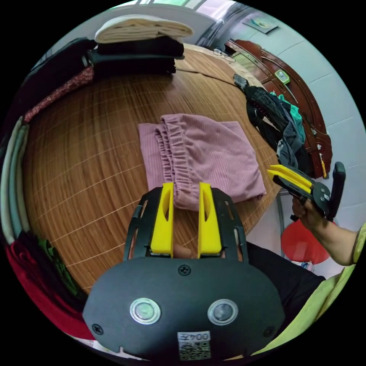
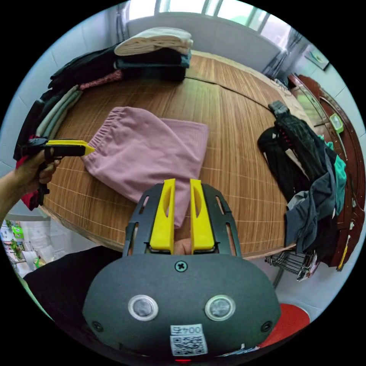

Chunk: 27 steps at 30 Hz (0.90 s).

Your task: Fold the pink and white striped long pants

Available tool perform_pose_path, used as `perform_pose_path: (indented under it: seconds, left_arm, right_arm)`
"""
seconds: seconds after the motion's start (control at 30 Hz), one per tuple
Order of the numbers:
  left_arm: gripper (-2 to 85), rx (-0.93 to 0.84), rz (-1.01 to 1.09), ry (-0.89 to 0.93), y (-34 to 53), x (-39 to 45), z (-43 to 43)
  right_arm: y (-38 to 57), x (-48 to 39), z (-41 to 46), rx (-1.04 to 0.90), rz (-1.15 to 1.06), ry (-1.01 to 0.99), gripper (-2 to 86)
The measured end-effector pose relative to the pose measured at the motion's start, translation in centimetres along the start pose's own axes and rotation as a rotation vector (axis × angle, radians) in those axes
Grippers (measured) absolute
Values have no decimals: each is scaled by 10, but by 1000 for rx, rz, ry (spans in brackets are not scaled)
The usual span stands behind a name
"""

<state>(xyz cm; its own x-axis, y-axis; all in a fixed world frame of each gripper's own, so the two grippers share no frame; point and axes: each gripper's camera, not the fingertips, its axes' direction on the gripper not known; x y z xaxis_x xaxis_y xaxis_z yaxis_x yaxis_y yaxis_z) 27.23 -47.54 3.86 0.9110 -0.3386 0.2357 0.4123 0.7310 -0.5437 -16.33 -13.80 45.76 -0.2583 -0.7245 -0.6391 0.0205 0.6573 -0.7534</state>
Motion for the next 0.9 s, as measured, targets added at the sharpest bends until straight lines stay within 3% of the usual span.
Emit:
perform_pose_path:
  seconds: [0.27, 0.4, 0.5, 0.7, 0.9]
  left_arm:
    - [40, -42, -144, 12, -23, -24, -14]
    - [24, 29, -83, -38, -20, -22, -47]
    - [19, 7, -143, -18, -4, -41, -34]
    - [14, 93, -274, 61, 3, -64, -47]
    - [13, 85, -276, 6, -1, -71, -40]
  right_arm:
    - [-40, 53, 74, -141, -57, -172, 48]
    - [-63, 79, 67, -91, -69, -99, 15]
    - [-98, 111, 61, -17, -82, -235, 45]
    - [-221, 91, 87, 46, -489, -373, 73]
    - [-308, 11, 156, -114, -999, -407, 76]
